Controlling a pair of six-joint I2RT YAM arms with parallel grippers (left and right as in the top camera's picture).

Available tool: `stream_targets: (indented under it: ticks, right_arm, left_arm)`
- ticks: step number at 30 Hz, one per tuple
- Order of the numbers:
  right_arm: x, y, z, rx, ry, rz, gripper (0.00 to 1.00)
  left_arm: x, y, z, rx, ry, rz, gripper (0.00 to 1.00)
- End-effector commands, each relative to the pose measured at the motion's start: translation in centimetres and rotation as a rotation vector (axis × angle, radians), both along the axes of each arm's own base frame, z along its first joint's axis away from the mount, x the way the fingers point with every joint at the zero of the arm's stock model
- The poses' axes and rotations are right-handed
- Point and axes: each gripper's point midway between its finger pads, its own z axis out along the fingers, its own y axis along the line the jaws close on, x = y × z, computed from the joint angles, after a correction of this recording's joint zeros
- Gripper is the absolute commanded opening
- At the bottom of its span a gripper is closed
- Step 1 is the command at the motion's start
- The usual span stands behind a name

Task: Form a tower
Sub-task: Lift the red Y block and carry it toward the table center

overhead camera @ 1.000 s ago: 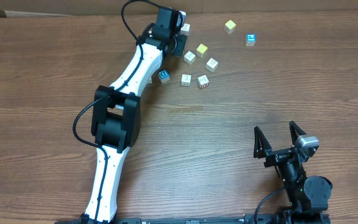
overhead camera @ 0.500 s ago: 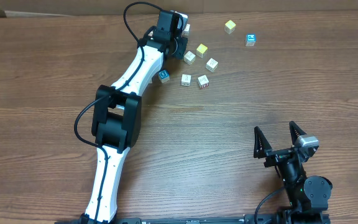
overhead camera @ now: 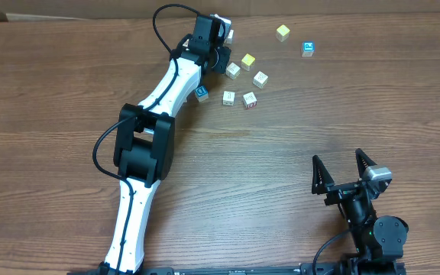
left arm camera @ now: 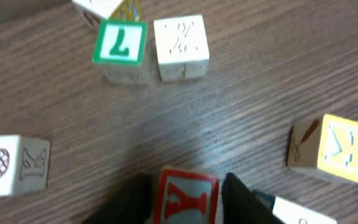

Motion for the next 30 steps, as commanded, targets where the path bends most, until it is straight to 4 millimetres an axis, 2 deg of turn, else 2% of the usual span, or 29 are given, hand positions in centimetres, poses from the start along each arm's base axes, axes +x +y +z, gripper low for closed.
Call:
stream_targets:
  ticks: [1, 5, 9, 13, 15, 17, 21, 25, 30]
  right_arm:
    - [0.0, 0.1, -0.2, -0.001, -0.003, 0.0, 1.0]
    - [0.0, 0.1, -0.2, -0.001, -0.003, 0.0, 1.0]
    - [0.0, 0.1, -0.2, -0.001, -0.002, 0.0, 1.0]
    - [0.0, 0.1, -0.2, -0.001, -0.003, 0.0, 1.0]
    - [0.0, 0.1, -0.2, -0.001, -0.003, 0.0, 1.0]
    - [0.0, 0.1, -0.2, -0.001, -0.003, 0.0, 1.0]
    - [0.0, 0.1, -0.2, -0.001, -0.003, 0.0, 1.0]
    - [0.0, 0.1, -0.2, -0.001, -0.003, 0.0, 1.0]
    - [0.0, 0.1, -0.2, -0.001, -0.003, 0.0, 1.0]
  left_arm:
    - [-0.8, -0.4, -1.7, 0.017, 0.041, -0.025, 0.39]
    - [-1.0, -0.3, -1.9, 0.021, 0.051, -0.025, 0.45]
    - [-1.2, -0.2, -2.1, 0.024, 0.06, -0.026, 0.42]
    - [-1.4, -0.2, -3.5, 0.031, 0.081, -0.025, 0.42]
    - [-1.3, -0.2, -3.4, 0.029, 0.075, -0.025, 0.42]
    - [-0.8, -0.4, -2.8, 0.02, 0.052, -0.026, 0.42]
    - [-0.4, -0.6, -2.3, 0.014, 0.034, -0.026, 0.35]
    - [-0.1, -0.7, -1.8, 0.009, 0.021, -0.025, 0.32]
    - [0.6, -0.9, 0.3, -0.002, -0.005, -0.023, 0.26]
